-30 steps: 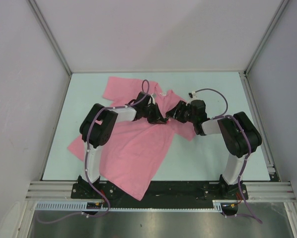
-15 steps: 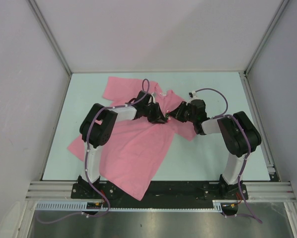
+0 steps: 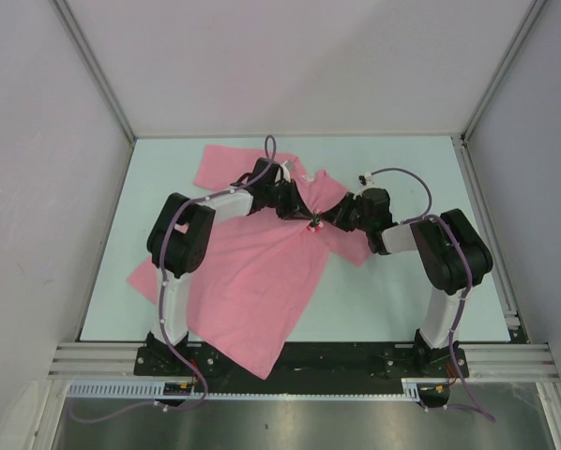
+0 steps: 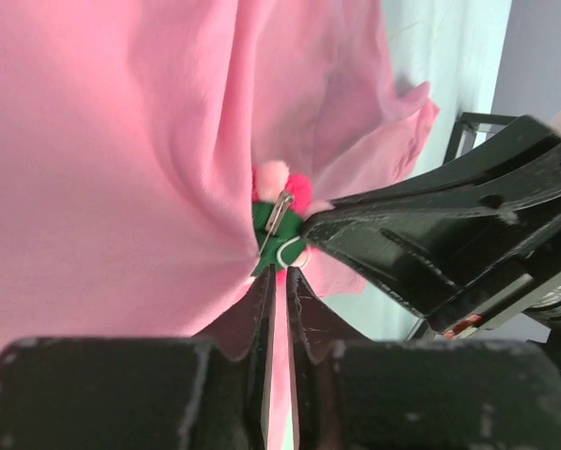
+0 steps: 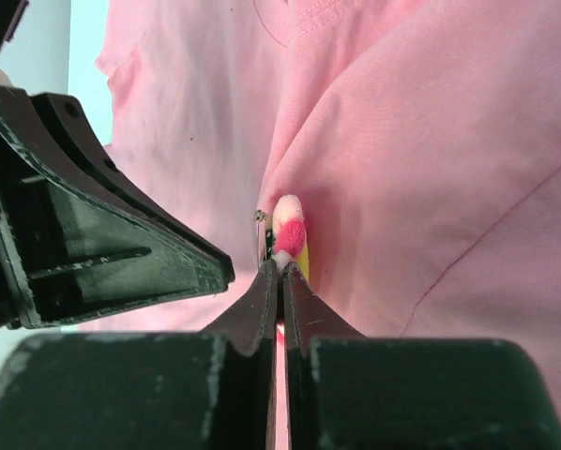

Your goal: Remove the brooch from the garment

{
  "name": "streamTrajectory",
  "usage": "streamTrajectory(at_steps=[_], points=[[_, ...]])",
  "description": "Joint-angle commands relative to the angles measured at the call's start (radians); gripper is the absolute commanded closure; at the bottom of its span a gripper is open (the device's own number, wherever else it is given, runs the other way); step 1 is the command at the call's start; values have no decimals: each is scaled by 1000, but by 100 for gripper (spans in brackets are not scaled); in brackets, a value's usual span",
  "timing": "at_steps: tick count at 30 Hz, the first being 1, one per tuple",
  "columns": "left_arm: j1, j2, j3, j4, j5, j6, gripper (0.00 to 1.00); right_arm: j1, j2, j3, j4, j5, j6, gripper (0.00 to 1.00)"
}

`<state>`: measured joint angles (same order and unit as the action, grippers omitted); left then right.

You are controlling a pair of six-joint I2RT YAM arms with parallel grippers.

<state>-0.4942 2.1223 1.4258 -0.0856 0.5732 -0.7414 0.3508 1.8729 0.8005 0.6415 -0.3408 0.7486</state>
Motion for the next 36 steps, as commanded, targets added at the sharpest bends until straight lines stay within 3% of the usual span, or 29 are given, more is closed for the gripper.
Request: streamTrajectory(at_steps=[1, 8, 15, 23, 30, 32, 36], points=[[0, 5, 51, 13, 30, 2, 89, -6, 8, -1, 53, -20, 0, 100], [-6, 31, 39, 35, 20, -9, 98, -6, 15, -1, 69, -32, 5, 88], [-10, 39, 32, 55, 19, -15, 100, -4, 19, 0, 73, -32, 5, 76], [-21, 39, 13, 70, 24, -23, 100, -4, 32, 0, 96, -33, 9, 69], [-18, -13, -28, 108, 17, -39, 100, -3, 40, 11, 84, -29, 6, 71], [-12, -57, -68, 141, 11, -58, 94, -4, 43, 11, 84, -30, 8, 72], [20, -117, -136, 184, -13, -85, 71, -3, 37, 12, 75, -30, 5, 72]])
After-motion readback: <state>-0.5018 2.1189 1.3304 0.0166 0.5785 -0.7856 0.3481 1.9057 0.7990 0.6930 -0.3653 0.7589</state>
